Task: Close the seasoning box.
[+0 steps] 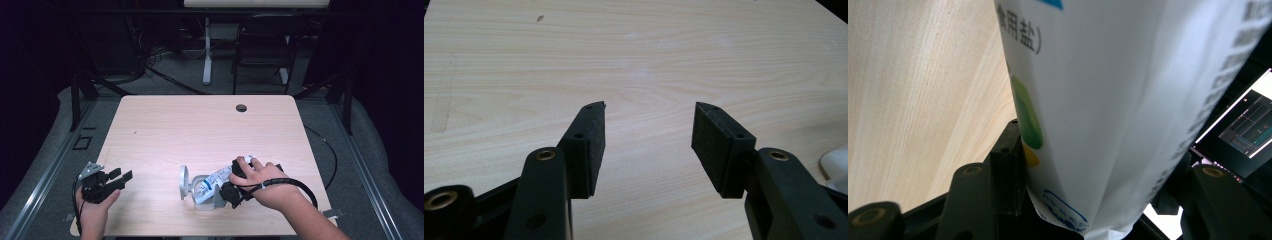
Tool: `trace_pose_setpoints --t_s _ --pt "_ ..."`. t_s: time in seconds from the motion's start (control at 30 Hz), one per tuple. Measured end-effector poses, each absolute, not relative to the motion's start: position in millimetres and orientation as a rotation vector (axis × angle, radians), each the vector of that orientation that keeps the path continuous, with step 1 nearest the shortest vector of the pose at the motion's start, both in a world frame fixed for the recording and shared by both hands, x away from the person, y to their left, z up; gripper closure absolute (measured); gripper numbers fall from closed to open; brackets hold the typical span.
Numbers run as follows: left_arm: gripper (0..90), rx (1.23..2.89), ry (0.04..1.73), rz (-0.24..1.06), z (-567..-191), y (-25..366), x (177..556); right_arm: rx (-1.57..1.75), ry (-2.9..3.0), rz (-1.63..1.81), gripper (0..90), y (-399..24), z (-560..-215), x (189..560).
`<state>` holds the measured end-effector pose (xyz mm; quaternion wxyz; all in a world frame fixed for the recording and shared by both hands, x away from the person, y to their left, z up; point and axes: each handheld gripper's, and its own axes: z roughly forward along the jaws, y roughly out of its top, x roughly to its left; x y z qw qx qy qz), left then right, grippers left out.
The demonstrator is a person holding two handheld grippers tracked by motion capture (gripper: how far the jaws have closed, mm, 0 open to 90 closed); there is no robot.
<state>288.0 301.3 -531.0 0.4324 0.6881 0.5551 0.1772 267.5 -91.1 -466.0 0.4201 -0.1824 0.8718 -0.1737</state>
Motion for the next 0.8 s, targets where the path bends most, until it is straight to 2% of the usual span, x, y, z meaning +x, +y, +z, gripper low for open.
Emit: trace_pose_setpoints --t_s 0.8 --pt "47.9 1.723 1.386 0.437 -531.3 302.3 288.1 -0.461 2.192 -0.423 45.0 -91.3 -466.7 268.2"
